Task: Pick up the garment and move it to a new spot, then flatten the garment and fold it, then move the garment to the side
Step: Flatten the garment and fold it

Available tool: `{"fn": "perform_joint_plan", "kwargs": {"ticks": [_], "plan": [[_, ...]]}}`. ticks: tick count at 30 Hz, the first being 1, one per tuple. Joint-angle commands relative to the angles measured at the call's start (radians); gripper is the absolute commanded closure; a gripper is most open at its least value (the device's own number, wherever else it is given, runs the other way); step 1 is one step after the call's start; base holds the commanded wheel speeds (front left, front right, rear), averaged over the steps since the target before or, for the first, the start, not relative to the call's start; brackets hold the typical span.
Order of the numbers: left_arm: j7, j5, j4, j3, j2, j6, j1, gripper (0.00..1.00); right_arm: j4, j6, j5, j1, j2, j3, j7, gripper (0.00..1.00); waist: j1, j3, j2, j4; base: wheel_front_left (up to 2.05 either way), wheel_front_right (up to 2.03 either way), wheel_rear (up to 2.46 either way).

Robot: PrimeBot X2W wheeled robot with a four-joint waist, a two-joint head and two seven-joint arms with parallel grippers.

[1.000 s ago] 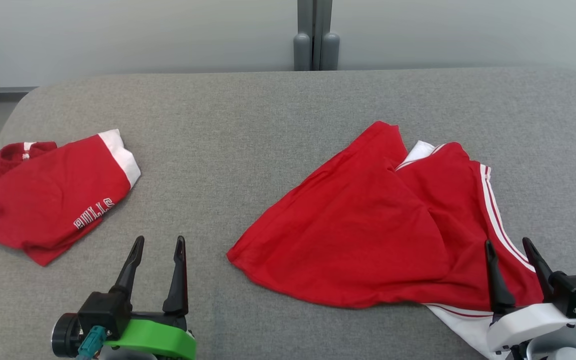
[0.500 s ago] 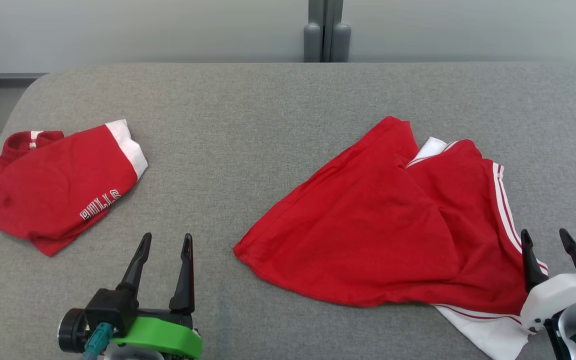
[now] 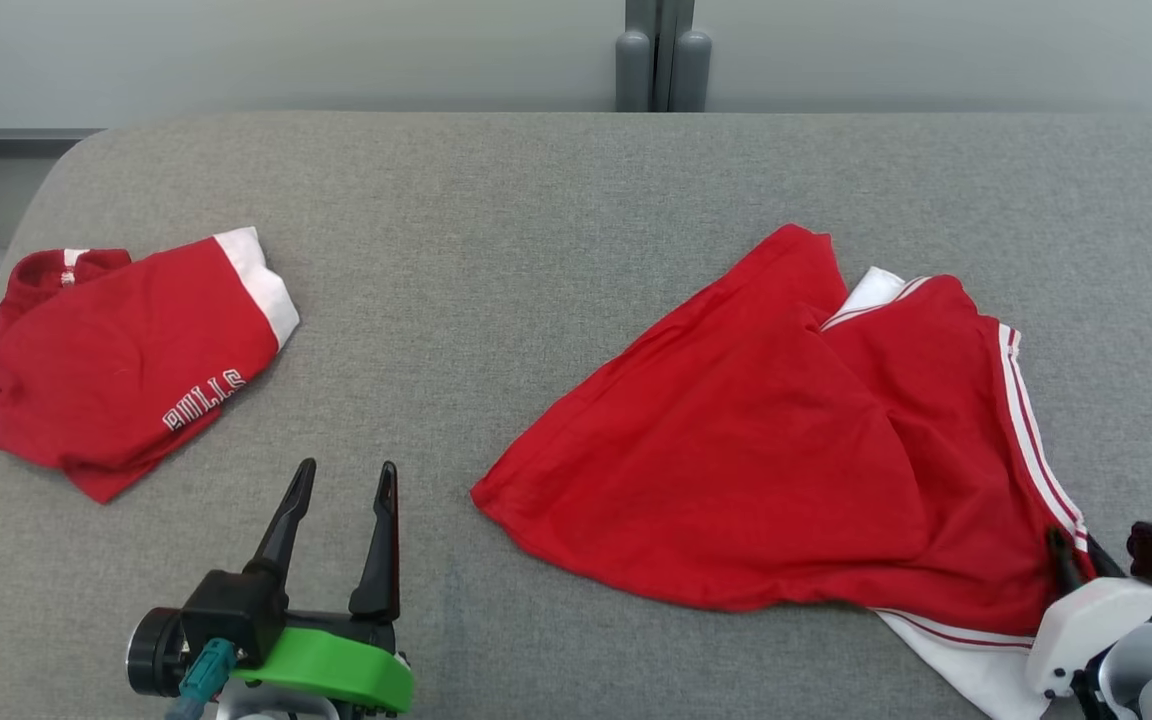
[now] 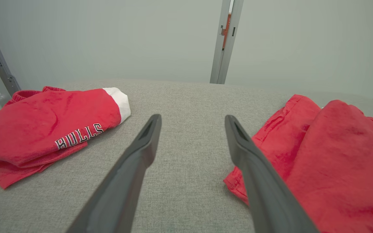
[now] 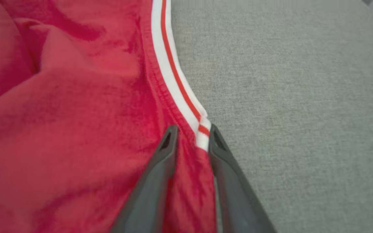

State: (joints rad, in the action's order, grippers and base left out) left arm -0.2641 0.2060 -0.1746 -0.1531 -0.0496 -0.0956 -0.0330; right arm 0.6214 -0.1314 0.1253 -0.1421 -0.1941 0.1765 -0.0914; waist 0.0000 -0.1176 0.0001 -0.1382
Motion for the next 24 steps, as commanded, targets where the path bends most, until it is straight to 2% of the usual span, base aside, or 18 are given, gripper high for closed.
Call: {"fn": "perform_joint_plan", "kwargs": {"ticks": [1,8,13,14,15,16,20,24], "plan": [[0.000,0.004,-0.002,0.001,-0.002,0.004,-0.017,0.00,0.001,0.001,0.006,-0.024,-0.013,-0.007,-0.016,1.00,0.0000,0.001,-0.0001,-0.004,0.00,0.00,0.00],[0.000,0.011,-0.003,-0.006,-0.002,0.006,-0.019,0.00,-0.009,0.001,-0.002,-0.174,-0.057,-0.043,-0.070,1.00,0.0000,-0.004,-0.0001,-0.019,0.00,0.00,0.00],[0.000,0.015,-0.004,-0.011,-0.002,0.009,-0.023,0.00,0.068,0.001,-0.019,-0.266,-0.069,-0.058,-0.053,1.00,0.0000,-0.008,-0.0001,-0.031,0.00,0.00,0.00],[0.000,0.013,-0.004,-0.012,-0.002,0.009,-0.024,0.00,0.088,0.001,-0.025,-0.282,-0.073,-0.061,-0.056,0.64,0.0000,-0.007,-0.0001,-0.033,0.00,0.00,0.00],[0.000,0.012,-0.005,-0.013,-0.002,0.009,-0.024,0.00,0.104,0.001,-0.029,-0.291,-0.076,-0.065,-0.063,0.07,0.0000,-0.006,-0.0001,-0.034,0.00,0.00,0.00],[0.000,0.013,-0.006,-0.013,-0.002,0.010,-0.023,0.00,0.118,0.001,-0.029,-0.300,-0.076,-0.067,-0.079,0.00,0.0000,-0.003,-0.0001,-0.034,0.00,0.00,0.00],[0.000,0.012,-0.007,-0.001,-0.002,0.013,-0.009,0.00,0.137,0.001,-0.024,-0.309,-0.067,-0.065,-0.139,0.00,0.0000,0.013,-0.0001,-0.022,0.00,0.00,0.00],[0.000,0.000,-0.007,0.015,-0.002,0.014,0.007,0.00,0.080,0.001,-0.018,-0.282,-0.056,-0.078,-0.170,0.00,0.0000,0.033,-0.0001,0.000,0.00,0.00,0.00]]}}
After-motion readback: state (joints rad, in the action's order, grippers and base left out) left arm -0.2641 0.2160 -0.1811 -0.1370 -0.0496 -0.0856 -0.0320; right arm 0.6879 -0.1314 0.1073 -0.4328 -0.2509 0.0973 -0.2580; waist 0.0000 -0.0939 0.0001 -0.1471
